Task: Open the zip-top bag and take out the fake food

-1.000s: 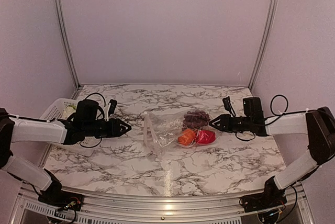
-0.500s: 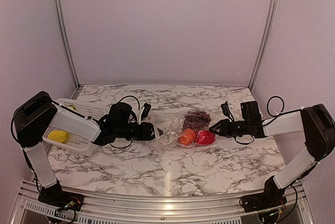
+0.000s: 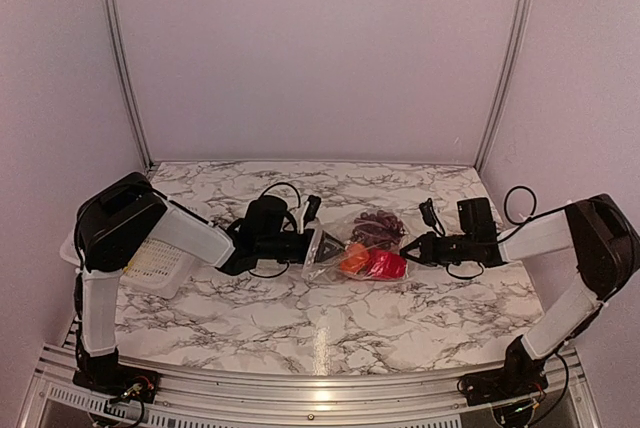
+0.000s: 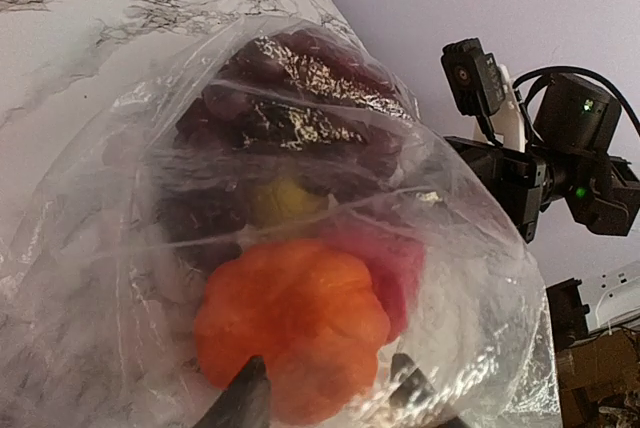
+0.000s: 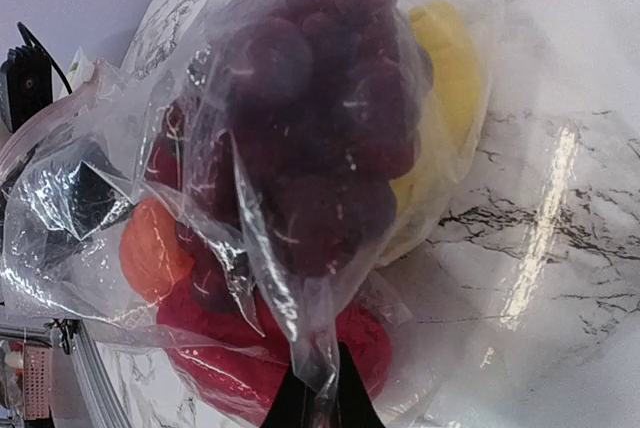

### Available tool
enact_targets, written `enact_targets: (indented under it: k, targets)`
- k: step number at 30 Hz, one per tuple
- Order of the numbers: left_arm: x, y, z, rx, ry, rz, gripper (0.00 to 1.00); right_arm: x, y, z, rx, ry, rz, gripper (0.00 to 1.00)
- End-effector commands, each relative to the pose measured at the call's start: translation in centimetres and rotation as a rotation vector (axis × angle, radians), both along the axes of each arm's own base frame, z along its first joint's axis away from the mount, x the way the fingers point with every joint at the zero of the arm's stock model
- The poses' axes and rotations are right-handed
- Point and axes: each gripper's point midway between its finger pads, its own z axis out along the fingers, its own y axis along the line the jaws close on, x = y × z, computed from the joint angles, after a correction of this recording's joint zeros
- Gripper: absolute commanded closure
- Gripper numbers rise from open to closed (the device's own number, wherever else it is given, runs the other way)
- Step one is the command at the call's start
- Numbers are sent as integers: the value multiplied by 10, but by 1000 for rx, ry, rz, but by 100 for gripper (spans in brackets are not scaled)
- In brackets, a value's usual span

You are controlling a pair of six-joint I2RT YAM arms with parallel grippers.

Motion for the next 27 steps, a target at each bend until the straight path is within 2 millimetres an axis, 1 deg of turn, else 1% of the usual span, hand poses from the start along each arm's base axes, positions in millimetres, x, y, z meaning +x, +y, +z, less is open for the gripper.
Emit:
enact_targets:
  k: [1,3,6,12,18,19,23,27]
  targets:
    - [-6,-23,5,-39,-22,-67,56,2,0,-4,-5,4,7,98]
    - [-9,-27,4,-28,-32,-82,52,2,0,-3,-3,1,9,100]
    - [-13,-32,-2,6,-35,-101,46,2,1,-2,6,3,13,100]
    - [-8,-32,-27,155,-64,-79,34,-2,2,0,21,0,21,100]
    - [0,-32,-47,288,-89,-59,32,-2,3,0,23,-2,23,100]
    - [3,-34,-47,301,-98,-59,31,-2,3,0,24,-2,23,100]
    - [4,-35,-60,363,-105,-66,25,-2,3,0,24,-2,25,100]
    - [3,-28,-69,416,-106,-61,26,-2,2,1,15,-7,24,100]
